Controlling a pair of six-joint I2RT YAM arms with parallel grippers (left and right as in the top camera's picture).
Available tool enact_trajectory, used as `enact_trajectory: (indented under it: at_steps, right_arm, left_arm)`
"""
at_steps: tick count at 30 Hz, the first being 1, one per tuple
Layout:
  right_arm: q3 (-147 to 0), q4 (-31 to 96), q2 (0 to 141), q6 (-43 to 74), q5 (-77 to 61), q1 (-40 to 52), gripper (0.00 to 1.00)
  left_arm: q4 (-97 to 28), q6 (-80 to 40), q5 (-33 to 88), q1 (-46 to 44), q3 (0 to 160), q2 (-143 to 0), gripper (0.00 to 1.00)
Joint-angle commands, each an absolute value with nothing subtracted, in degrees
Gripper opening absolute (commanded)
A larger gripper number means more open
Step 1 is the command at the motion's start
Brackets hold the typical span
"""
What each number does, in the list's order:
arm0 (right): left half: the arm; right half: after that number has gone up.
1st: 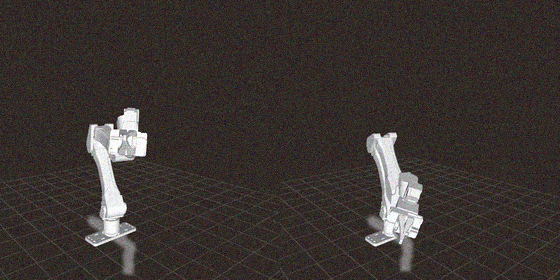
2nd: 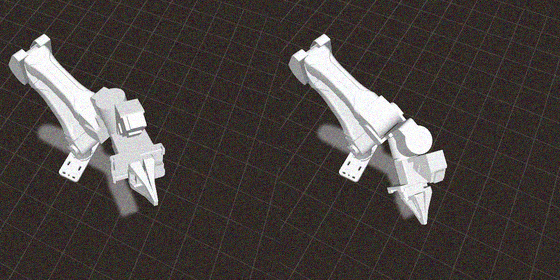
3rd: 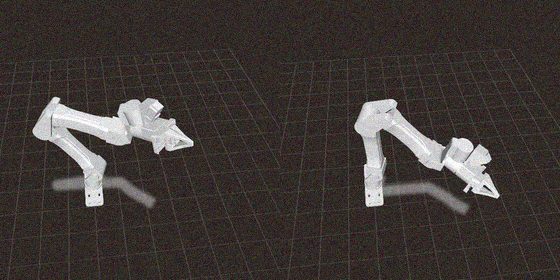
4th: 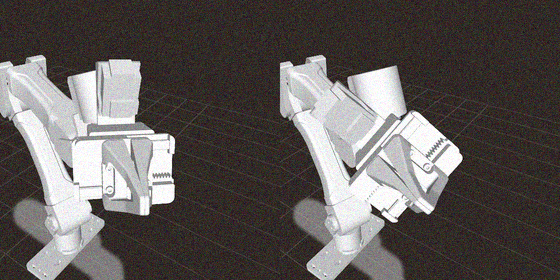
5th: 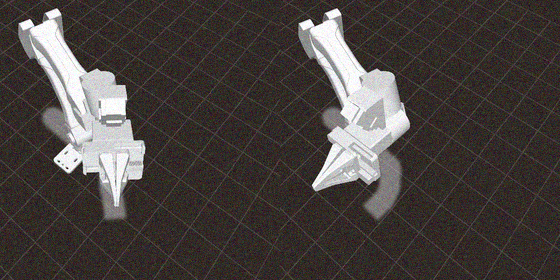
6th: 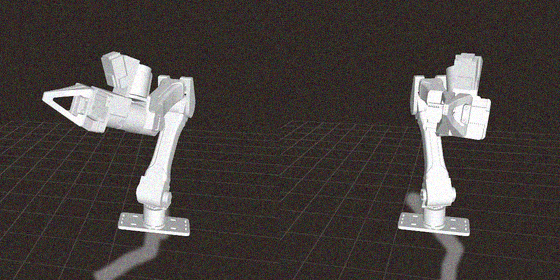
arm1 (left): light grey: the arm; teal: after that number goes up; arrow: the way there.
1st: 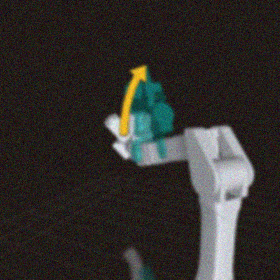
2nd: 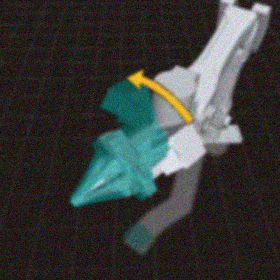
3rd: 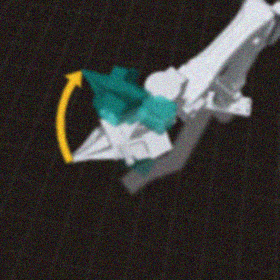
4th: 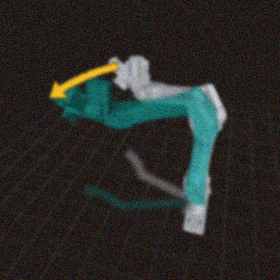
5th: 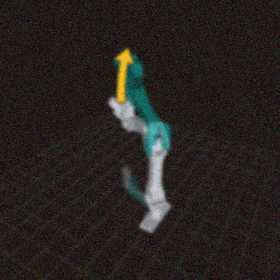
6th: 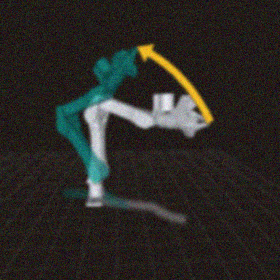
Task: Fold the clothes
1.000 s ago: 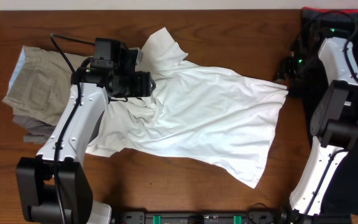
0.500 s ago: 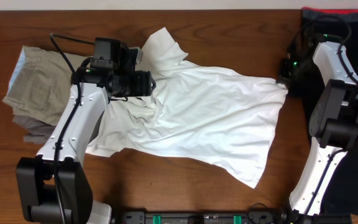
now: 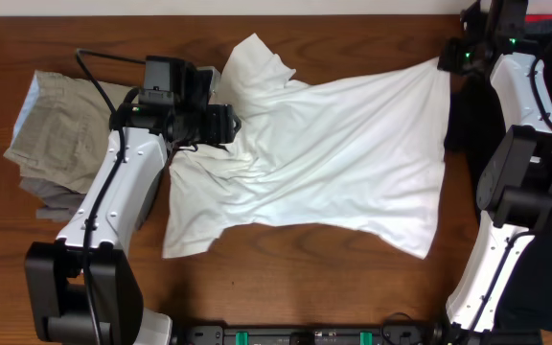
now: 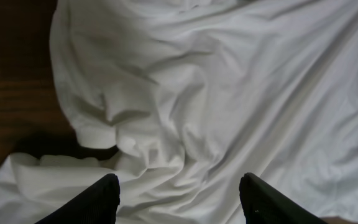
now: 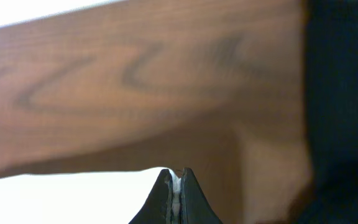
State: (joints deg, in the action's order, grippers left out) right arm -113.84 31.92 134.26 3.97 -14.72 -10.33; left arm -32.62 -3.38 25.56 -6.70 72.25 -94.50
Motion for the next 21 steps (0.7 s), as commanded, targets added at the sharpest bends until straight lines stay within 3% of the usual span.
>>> enact_trajectory:
  at_steps: [1,2,3,5,6,7,15,21]
  right_arm:
    - [-114.58,29.74,135.15,5.58,-9.85,-9.91,0.01]
    - [-114.58,29.28,135.15,5.56,-9.65,-9.96,0.01]
    - [-114.61,29.19,135.15,5.54,-9.65,-10.04,0.10]
    - [-114.61,30.09,135.13,5.52,-10.15,-10.13,0.49]
    - [-114.61,31.07,135.09,5.50,-10.74,-10.26,0.61]
    - [-114.63,32.42,134.80,5.50,-11.64,-10.46,0.68]
    - [-114.63,47.05,127.00,4.12,-26.46,-12.75,0.71]
    - [-114.63,61.60,116.84,1.08,-27.86,-11.64,0.71]
  left_arm:
    - [-31.88,-3.75,26.15,-6.57,72.23,-94.45,0.64]
    - [-31.73,-3.73,26.15,-6.57,72.23,-94.45,0.64]
    - [-31.59,-3.73,26.15,-6.57,72.23,-94.45,0.64]
    - [-31.57,-3.73,26.15,-6.57,72.23,-94.45,0.64]
    - [-31.59,-3.70,26.13,-6.57,72.23,-94.45,0.64]
    - [-31.59,-3.70,26.13,-6.57,72.23,-94.45,0.64]
    - [-32.99,-3.68,26.13,-6.57,72.23,-94.45,0.64]
    - [-36.07,-3.70,24.97,-5.98,72.69,-93.54,0.62]
